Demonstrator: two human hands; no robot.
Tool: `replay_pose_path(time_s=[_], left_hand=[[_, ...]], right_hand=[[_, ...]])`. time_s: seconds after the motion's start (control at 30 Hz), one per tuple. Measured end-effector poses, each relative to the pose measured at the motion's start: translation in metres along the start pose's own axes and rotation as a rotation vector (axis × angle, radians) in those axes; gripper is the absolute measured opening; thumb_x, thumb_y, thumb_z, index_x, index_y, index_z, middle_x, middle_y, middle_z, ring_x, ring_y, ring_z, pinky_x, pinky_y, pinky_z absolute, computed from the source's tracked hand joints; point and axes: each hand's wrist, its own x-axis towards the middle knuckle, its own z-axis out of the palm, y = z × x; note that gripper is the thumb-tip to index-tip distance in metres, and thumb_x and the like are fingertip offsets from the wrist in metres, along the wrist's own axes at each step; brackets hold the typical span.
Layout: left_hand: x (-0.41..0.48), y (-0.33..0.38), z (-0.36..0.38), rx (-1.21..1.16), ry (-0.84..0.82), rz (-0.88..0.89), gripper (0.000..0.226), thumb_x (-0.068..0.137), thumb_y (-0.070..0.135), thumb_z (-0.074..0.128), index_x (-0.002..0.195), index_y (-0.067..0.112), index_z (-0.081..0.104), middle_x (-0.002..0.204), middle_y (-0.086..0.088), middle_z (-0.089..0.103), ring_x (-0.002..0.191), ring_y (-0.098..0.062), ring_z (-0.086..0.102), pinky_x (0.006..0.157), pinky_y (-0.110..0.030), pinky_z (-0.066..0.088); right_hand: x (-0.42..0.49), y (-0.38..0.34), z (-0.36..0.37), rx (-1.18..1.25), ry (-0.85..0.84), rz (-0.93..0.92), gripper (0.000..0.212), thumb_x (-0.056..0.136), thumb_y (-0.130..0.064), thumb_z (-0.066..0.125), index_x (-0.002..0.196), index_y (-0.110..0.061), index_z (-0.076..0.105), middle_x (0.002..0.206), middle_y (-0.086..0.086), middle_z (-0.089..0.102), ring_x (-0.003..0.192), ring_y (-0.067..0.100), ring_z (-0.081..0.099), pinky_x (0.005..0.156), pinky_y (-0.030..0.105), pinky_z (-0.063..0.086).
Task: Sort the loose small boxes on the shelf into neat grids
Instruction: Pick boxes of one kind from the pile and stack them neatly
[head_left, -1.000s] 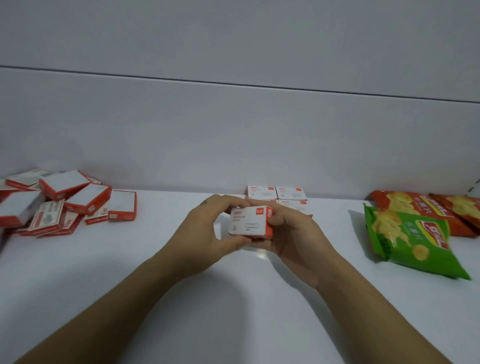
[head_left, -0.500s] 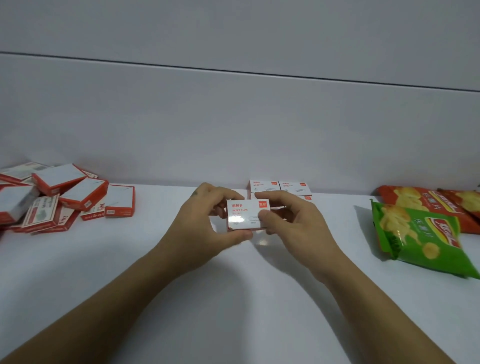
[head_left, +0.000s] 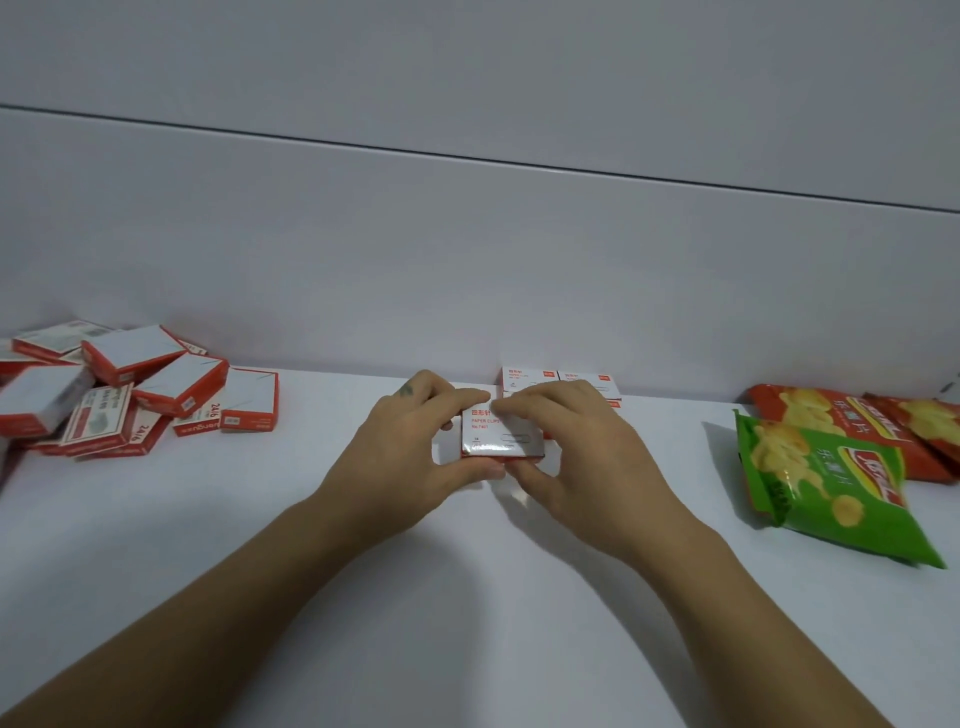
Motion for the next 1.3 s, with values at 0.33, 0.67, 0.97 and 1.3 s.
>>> replay_pose_path(time_s=[0.33,0.67,0.97,1.3], left_hand=[[0.016,0.008,0.011,0.285,-0.113,-0.049,0.073,0.089,0.048,0.053,0.148,0.03,0.015,0.144,0.005,0.036,0.127,-0.017,0.035,0.106,-0.033,0.029],[0.01,-0.006,0.007,0.367,-0.143,-0.053,0.063,0.085,0.057,0.042,0.139,0.025,0.039,0.138,0.004,0.047,0.127,-0.019,0.04,0.104,-0.035,0.029],[0.003,-0.007,0.01,0.351,-0.154,0.0,0.064,0.082,0.061,0.034,0.132,0.023,0.048,0.128,0.004,0.056,0.118,-0.02,0.049,0.096,-0.036,0.035],[0.0,-0.005,0.01,0.341,-0.185,-0.001,0.057,0.083,0.056,0.046,0.131,0.024,0.05,0.126,0.005,0.058,0.116,-0.019,0.05,0.096,-0.037,0.035]], right_hand=[[0.041,0.029,-0.019,-0.027,-0.091,0.272,0.036,0.083,-0.023,0.071,0.116,-0.033,0.063,0.122,-0.011,0.061,0.111,0.012,0.049,0.082,0.021,0.032],[0.016,0.032,-0.009,0.014,-0.201,0.338,0.034,0.079,-0.032,0.073,0.112,-0.037,0.065,0.117,-0.01,0.062,0.108,0.013,0.053,0.084,0.025,0.042],[0.01,0.027,-0.014,-0.1,-0.262,0.27,0.033,0.074,-0.043,0.075,0.106,-0.037,0.068,0.11,-0.014,0.065,0.104,0.012,0.055,0.084,0.029,0.046],[0.013,0.028,-0.01,-0.174,-0.301,0.275,0.032,0.077,-0.038,0.073,0.109,-0.034,0.069,0.128,-0.017,0.058,0.121,0.01,0.046,0.097,0.03,0.041]])
